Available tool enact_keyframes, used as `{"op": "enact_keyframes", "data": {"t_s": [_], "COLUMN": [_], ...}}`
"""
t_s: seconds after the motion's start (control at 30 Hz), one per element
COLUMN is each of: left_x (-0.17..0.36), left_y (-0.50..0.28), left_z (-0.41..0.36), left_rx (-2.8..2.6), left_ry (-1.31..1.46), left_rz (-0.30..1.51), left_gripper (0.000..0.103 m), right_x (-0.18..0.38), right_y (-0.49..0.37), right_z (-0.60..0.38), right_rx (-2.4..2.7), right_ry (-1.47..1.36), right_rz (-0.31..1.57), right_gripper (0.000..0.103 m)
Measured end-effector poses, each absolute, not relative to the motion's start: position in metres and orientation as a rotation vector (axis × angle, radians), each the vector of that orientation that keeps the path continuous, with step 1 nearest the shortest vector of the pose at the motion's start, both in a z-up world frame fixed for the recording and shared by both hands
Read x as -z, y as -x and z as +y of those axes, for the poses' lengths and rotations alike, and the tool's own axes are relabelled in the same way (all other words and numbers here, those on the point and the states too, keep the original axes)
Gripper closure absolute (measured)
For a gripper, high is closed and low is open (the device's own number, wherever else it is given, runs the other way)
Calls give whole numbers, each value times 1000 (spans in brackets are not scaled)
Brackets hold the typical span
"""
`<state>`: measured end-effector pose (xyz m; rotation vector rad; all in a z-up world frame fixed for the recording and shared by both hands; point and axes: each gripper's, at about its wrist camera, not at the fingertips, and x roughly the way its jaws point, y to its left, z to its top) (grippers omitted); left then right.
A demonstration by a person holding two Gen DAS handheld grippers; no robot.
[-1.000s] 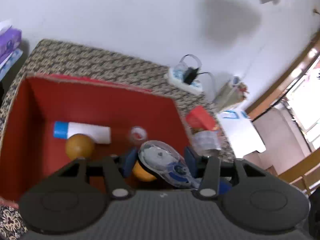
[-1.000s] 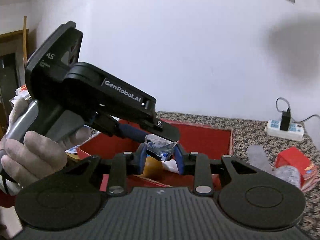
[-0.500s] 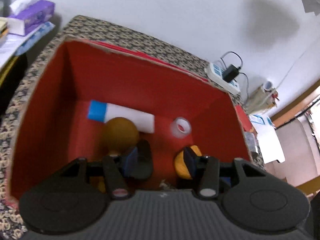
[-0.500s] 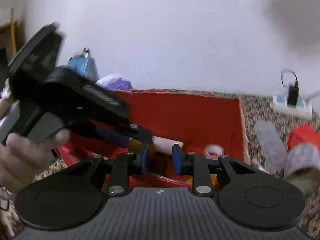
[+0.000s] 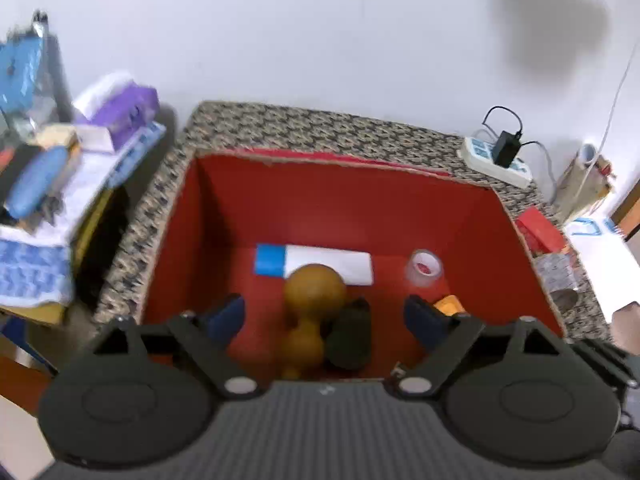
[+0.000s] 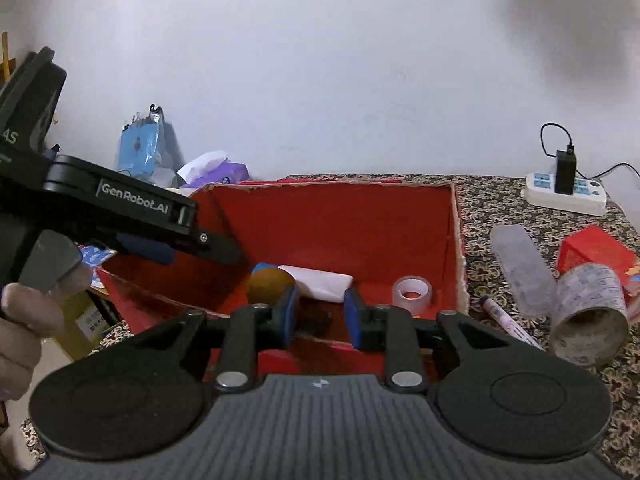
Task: Organize rigid objects
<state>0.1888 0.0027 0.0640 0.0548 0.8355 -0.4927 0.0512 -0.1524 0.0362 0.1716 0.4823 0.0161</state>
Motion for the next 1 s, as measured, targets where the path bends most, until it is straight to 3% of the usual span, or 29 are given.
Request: {"op": "enact_keyframes", "data": {"t_s": [0.5,1.0], "left_x": [-82,-70], "left_y": [-147,-123], "left_z": [-8,8], "left_rx": [407,370], "left_ry": [-252,-297], "left_rz": [779,819], "left_gripper": [5,4], "right_x": [-60,-51], "right_y": [-26,-14], "right_z": [-144,-137], "right_rx": [65,133], "right_ry": [-231,-367], "right_rz": [506,570], "right_gripper": [92,89]}}
